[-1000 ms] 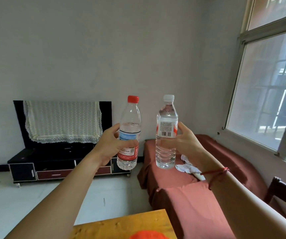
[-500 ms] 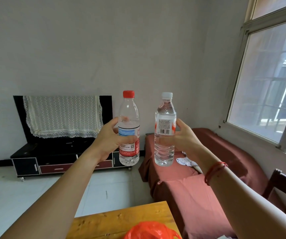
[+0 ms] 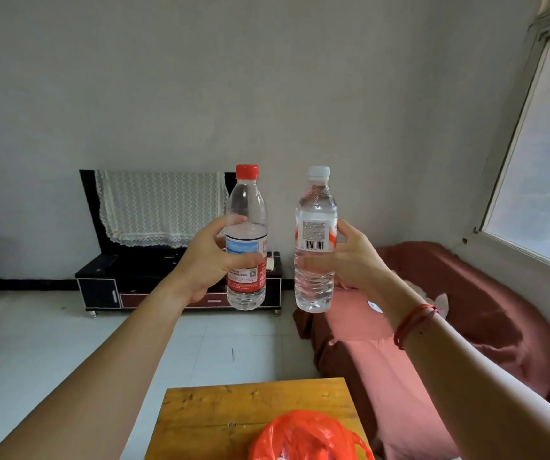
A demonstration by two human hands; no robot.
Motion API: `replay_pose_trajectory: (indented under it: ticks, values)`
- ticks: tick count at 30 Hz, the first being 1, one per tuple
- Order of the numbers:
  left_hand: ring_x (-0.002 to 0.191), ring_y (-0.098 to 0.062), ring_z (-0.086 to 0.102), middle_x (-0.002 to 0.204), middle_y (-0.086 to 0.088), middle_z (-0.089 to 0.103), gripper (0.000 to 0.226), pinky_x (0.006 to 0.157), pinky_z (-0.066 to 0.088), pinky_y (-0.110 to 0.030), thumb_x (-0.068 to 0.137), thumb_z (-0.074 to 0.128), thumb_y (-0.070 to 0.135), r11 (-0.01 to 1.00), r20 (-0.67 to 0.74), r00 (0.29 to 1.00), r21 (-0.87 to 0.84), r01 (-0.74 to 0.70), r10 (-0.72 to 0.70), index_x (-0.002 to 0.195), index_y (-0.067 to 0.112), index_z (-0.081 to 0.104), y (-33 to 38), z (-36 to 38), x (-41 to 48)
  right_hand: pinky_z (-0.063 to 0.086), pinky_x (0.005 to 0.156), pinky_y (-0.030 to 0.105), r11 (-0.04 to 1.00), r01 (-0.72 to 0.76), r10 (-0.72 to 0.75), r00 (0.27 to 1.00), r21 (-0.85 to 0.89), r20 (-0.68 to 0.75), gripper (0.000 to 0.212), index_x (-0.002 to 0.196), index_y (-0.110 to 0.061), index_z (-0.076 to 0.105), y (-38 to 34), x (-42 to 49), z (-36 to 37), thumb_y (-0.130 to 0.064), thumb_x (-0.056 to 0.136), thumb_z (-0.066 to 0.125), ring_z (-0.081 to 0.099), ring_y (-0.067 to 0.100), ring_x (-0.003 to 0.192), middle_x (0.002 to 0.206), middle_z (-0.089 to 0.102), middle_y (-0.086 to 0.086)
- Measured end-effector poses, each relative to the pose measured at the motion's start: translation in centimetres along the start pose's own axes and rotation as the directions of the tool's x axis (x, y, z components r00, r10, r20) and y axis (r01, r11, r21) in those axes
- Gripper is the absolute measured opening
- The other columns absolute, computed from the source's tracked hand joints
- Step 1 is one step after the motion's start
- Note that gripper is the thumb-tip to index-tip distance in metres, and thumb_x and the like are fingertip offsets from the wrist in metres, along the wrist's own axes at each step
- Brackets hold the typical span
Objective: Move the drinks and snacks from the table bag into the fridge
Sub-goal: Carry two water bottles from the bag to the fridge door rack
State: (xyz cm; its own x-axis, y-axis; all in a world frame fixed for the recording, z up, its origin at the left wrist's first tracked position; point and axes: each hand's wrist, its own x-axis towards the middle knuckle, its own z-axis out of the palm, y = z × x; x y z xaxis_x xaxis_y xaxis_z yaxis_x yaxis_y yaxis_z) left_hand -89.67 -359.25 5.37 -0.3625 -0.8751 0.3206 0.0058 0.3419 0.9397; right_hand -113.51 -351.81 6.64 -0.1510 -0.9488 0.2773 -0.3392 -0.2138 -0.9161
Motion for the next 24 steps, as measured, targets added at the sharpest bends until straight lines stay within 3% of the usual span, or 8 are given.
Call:
replay_pose_trajectory:
  ticks: [3, 8, 13, 17, 21, 24]
  values:
    - [0.102, -0.018, 0.07, 0.109, -0.004, 0.073, 0.069, 0.086, 0.056, -0.037, 0.064, 0.086, 0.003, 1.0, -0.058, 0.998, 0.021, 0.002, -0.001, 0.123, 0.028, 0.061, -0.1, -1.6, -1.3, 0.059, 0.079, 0.033, 1.0, 0.017, -0.018, 0.998, 0.021, 0.055, 0.06, 0.114, -0.019, 0.063, -0.2, 0.4, 1.7, -0.005, 0.064, 0.093, 0.076, 0.014, 0.088, 0.099, 0.078, -0.003]
    - [0.094, -0.012, 0.071, 0.1, 0.003, 0.075, 0.061, 0.074, 0.056, -0.025, 0.066, 0.084, -0.002, 0.999, -0.165, 0.986, 0.046, 0.011, -0.003, 0.113, 0.031, 0.064, 0.1, -4.3, -4.3, 0.059, 0.082, 0.034, 0.996, 0.031, -0.042, 0.988, 0.078, 0.15, 0.061, 0.114, -0.021, 0.062, -0.6, 0.7, 5.3, -0.002, 0.064, 0.092, 0.076, 0.012, 0.087, 0.096, 0.078, -0.007]
    - [0.097, -0.014, 0.07, 0.104, 0.0, 0.074, 0.067, 0.082, 0.056, -0.034, 0.063, 0.088, 0.005, 0.993, -0.284, 0.958, 0.094, 0.067, -0.037, 0.117, 0.036, 0.063, 0.2, -8.3, -8.2, 0.06, 0.083, 0.037, 0.994, 0.037, -0.061, 0.967, 0.102, 0.249, 0.064, 0.115, -0.023, 0.06, -1.4, 0.7, 10.1, -0.004, 0.064, 0.092, 0.076, 0.013, 0.088, 0.099, 0.078, -0.004]
    - [0.099, -0.018, 0.07, 0.106, -0.004, 0.074, 0.073, 0.082, 0.056, -0.036, 0.055, 0.093, 0.011, 0.988, -0.38, 0.924, 0.123, 0.097, -0.043, 0.117, 0.036, 0.063, 0.9, -12.0, -11.8, 0.06, 0.085, 0.035, 0.993, 0.048, -0.081, 0.944, 0.108, 0.319, 0.065, 0.115, -0.023, 0.061, -2.6, 0.5, 14.9, -0.005, 0.062, 0.093, 0.075, 0.009, 0.086, 0.098, 0.078, -0.006]
    - [0.096, -0.01, 0.07, 0.105, 0.002, 0.072, 0.069, 0.079, 0.057, -0.029, 0.065, 0.086, 0.002, 0.978, -0.478, 0.878, 0.17, 0.117, -0.022, 0.122, 0.03, 0.061, 1.7, -16.4, -16.1, 0.06, 0.087, 0.04, 0.989, 0.061, -0.109, 0.915, 0.134, 0.388, 0.066, 0.113, -0.022, 0.061, -4.1, -0.2, 20.5, -0.006, 0.059, 0.094, 0.076, 0.013, 0.089, 0.099, 0.078, -0.003]
    - [0.101, -0.013, 0.068, 0.109, 0.003, 0.071, 0.068, 0.083, 0.057, -0.033, 0.064, 0.087, 0.004, 0.968, -0.55, 0.835, 0.204, 0.145, -0.009, 0.121, 0.031, 0.061, 2.5, -20.2, -20.0, 0.06, 0.085, 0.037, 0.983, 0.094, -0.153, 0.891, 0.157, 0.427, 0.062, 0.11, -0.024, 0.062, -5.8, -1.5, 25.3, -0.005, 0.059, 0.094, 0.076, 0.013, 0.088, 0.097, 0.078, -0.003]
